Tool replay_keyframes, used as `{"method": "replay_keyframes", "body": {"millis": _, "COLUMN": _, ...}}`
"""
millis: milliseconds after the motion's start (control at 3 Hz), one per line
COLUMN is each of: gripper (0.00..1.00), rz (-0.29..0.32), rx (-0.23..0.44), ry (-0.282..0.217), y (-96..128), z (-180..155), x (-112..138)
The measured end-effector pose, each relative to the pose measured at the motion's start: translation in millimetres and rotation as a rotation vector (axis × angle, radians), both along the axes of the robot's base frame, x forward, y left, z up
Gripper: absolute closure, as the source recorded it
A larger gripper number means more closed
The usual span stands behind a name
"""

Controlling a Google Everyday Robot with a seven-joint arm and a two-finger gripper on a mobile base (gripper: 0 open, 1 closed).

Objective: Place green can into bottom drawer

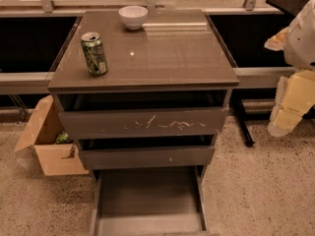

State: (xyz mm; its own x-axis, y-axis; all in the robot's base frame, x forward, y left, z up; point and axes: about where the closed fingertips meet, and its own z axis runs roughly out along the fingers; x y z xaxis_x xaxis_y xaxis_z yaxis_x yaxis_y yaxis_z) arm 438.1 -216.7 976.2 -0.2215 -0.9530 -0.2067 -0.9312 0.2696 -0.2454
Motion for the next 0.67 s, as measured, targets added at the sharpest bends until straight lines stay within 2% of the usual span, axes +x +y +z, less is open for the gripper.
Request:
{"method": "replay_keyframes", "body": {"millis": 333, "gripper": 0.00, "rz": 0.003, "rx": 0.003, "ry": -0.006, "y": 0.2, "z": 0.3, "x": 3.0}}
{"method": "replay_keyframes", "body": {"millis": 667, "gripper": 0.00, "rz": 0.051, "rx": 0.056, "ry": -0.097, "y": 4.3, "z": 4.9, "x": 48.7}}
